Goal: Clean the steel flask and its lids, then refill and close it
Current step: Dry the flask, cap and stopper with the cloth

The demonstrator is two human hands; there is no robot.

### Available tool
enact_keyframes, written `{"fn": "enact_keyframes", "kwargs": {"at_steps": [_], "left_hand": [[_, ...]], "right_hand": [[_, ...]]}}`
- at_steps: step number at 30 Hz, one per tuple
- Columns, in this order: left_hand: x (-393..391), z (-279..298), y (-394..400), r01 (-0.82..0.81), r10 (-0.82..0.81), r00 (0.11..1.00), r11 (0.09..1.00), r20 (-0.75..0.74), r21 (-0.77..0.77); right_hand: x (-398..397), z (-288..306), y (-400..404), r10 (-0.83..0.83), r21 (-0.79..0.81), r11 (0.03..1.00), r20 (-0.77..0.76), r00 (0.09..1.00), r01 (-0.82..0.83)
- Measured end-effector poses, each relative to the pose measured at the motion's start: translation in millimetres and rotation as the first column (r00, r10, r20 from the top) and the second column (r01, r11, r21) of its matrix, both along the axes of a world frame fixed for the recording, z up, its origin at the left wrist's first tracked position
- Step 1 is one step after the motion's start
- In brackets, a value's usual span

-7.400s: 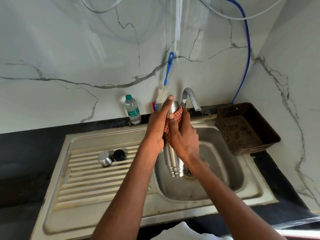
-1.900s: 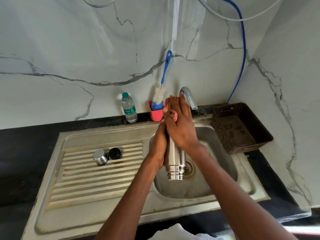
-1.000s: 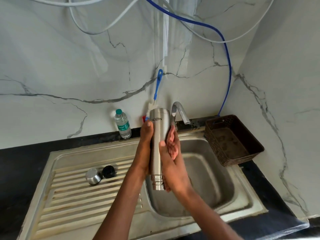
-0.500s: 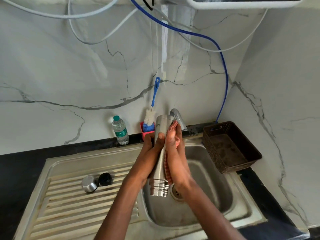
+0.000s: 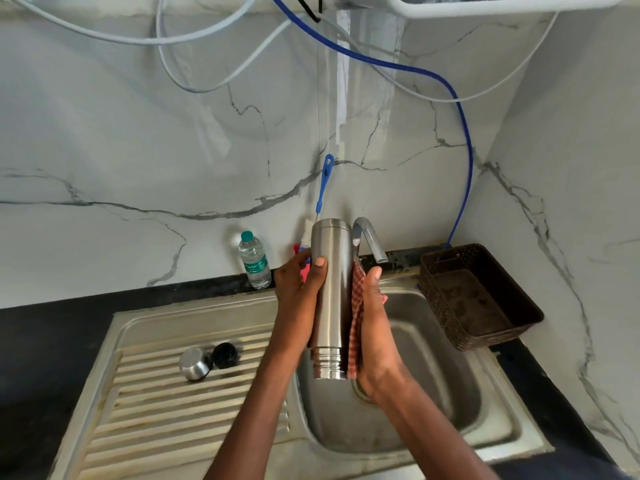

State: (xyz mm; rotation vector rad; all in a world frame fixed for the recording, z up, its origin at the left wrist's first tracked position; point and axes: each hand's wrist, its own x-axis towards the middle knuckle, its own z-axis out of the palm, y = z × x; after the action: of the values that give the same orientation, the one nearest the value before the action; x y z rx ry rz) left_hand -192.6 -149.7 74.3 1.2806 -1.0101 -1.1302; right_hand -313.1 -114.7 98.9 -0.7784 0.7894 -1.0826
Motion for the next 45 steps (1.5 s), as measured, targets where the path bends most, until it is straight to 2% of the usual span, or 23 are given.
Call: {"fn": "enact_keyframes", "kwargs": {"at_steps": [2, 5, 7, 9, 11, 12, 15, 18, 21, 23, 26, 30, 34, 37, 39, 41, 43, 45], "left_hand": [[-5.0, 5.4, 6.5, -0.020, 0.029, 0.993, 0.997, 0.113, -0.079], [-13.2, 18.1, 15.6, 0.051, -0.036, 0.994, 0.989, 0.106, -0.142], [-14.1, 24.3, 17.0, 0.084, -0.064, 0.988, 0.987, 0.140, -0.137], [-11.6, 15.7, 17.7, 0.172, -0.168, 0.984, 0.982, 0.058, -0.074], [-11.1, 6.9, 20.5, 0.282, -0.284, 0.958, 0.959, -0.039, -0.041], [-11.7, 3.6, 19.3, 0.286, -0.287, 0.958, 0.957, -0.026, -0.038], [-14.8, 0.8, 15.1, 0.192, -0.181, 0.964, 0.981, 0.193, -0.036], [-11.1, -2.2, 12.0, 0.004, 0.001, 0.964, 1.000, 0.265, -0.018], [-4.1, -0.4, 10.8, -0.132, 0.137, 0.859, 0.990, 0.493, -0.045], [-0.4, 1.3, 11.3, -0.084, 0.091, 0.818, 0.996, 0.568, -0.039], [3.6, 1.9, 10.1, -0.040, 0.014, 0.894, 0.998, 0.447, 0.050], [7.4, -2.6, 7.7, -0.021, -0.010, 0.900, 0.998, 0.437, 0.066], [13.1, -6.2, -2.4, -0.078, 0.050, 0.931, 0.995, 0.362, 0.062], [28.1, -7.9, -14.7, -0.137, 0.128, 0.965, 0.990, 0.230, 0.021], [39.5, -7.3, -17.9, -0.201, 0.202, 0.965, 0.979, 0.166, -0.021], [47.0, -7.1, -16.9, -0.248, 0.259, 0.956, 0.964, 0.137, -0.093], [51.2, -8.6, -14.7, -0.254, 0.269, 0.956, 0.959, 0.113, -0.128], [55.7, -13.3, -13.0, -0.243, 0.256, 0.962, 0.961, 0.096, -0.131]], "right_hand": [[3.0, -2.8, 1.7, -0.023, -0.037, 0.999, -0.032, 0.999, 0.022], [11.6, -6.6, 7.9, -0.117, -0.155, 0.983, -0.144, 0.983, 0.095], [9.5, 0.3, 5.6, -0.086, -0.184, 0.981, -0.137, 0.987, 0.060], [-0.1, 15.1, -5.8, -0.071, -0.083, 0.994, -0.076, 0.995, 0.065], [-13.7, 24.6, -23.7, -0.065, 0.036, 0.997, 0.050, 0.997, 0.064], [-18.6, 26.4, -31.8, -0.076, 0.065, 0.995, 0.104, 0.992, 0.070], [-20.0, 23.9, -39.8, -0.095, 0.104, 0.991, 0.149, 0.984, 0.080], [-11.8, 11.4, -32.1, -0.051, 0.152, 0.988, 0.109, 0.993, 0.034], [-3.5, -0.5, -21.4, 0.008, 0.206, 0.978, 0.071, 0.997, -0.023], [0.1, -7.9, -16.6, 0.027, 0.242, 0.969, 0.054, 0.998, -0.039], [1.6, -15.3, -12.9, 0.040, 0.262, 0.964, 0.046, 0.998, -0.051], [1.8, -30.1, -8.5, 0.064, 0.330, 0.938, 0.125, 0.990, -0.102], [2.8, -41.7, 5.5, 0.136, 0.414, 0.882, 0.237, 0.962, -0.226], [6.5, -49.9, 18.6, 0.206, 0.464, 0.805, 0.366, 0.908, -0.370], [5.2, -58.1, 19.6, 0.207, 0.493, 0.774, 0.396, 0.895, -0.397], [-2.2, -65.3, 15.5, 0.193, 0.504, 0.779, 0.374, 0.907, -0.374], [-9.9, -67.3, 12.9, 0.219, 0.494, 0.802, 0.281, 0.934, -0.336], [-16.1, -69.2, 12.0, 0.266, 0.465, 0.847, 0.052, 0.963, -0.259]]}}
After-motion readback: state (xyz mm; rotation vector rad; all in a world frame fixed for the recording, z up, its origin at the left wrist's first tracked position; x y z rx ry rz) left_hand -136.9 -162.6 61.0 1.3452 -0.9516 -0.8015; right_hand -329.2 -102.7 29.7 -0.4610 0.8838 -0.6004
